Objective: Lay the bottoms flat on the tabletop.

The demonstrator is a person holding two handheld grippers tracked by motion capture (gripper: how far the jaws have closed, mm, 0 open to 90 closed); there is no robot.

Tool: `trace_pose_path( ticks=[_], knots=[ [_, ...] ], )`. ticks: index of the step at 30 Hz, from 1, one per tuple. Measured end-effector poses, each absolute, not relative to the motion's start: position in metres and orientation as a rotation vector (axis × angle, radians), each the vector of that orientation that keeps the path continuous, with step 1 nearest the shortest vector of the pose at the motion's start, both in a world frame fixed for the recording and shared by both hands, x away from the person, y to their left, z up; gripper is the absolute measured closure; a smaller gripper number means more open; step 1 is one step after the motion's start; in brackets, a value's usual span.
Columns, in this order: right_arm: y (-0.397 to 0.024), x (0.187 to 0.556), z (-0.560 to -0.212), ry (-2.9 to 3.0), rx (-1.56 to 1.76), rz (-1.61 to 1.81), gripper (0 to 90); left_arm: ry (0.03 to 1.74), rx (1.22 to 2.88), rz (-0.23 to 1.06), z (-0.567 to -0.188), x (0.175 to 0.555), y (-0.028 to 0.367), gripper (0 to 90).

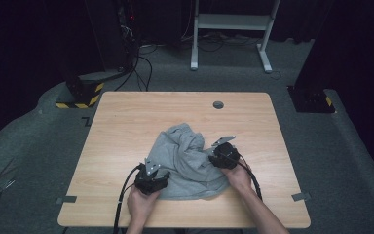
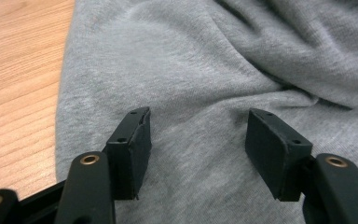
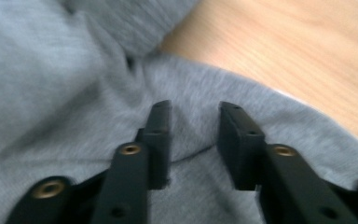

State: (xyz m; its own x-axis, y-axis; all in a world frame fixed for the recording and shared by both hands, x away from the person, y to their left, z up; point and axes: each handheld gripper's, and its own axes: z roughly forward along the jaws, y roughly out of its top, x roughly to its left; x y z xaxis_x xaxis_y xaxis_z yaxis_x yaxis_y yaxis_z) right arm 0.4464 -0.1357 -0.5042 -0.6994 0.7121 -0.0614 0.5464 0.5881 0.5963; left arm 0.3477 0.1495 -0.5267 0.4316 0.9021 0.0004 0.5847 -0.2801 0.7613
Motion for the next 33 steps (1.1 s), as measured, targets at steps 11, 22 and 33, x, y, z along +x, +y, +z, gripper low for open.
trace_pose_path(
  ticks=[11, 22, 33],
  knots=[
    [-0.187, 0.412, -0.488, 2.406, 1.097, 0.873, 66.8, 1.251, 1.986, 0.576, -0.527, 0.348, 0.15, 40.8],
    [-0.154, 0.436, -0.504, 2.55, 1.074, 0.832, 73.7, 1.252, 1.987, 0.579, -0.527, 0.348, 0.149, 40.9],
    [-0.238, 0.427, -0.474, 2.21, 1.292, 0.833, 83.8, 1.254, 1.983, 0.576, -0.527, 0.348, 0.15, 41.7]
  ],
)
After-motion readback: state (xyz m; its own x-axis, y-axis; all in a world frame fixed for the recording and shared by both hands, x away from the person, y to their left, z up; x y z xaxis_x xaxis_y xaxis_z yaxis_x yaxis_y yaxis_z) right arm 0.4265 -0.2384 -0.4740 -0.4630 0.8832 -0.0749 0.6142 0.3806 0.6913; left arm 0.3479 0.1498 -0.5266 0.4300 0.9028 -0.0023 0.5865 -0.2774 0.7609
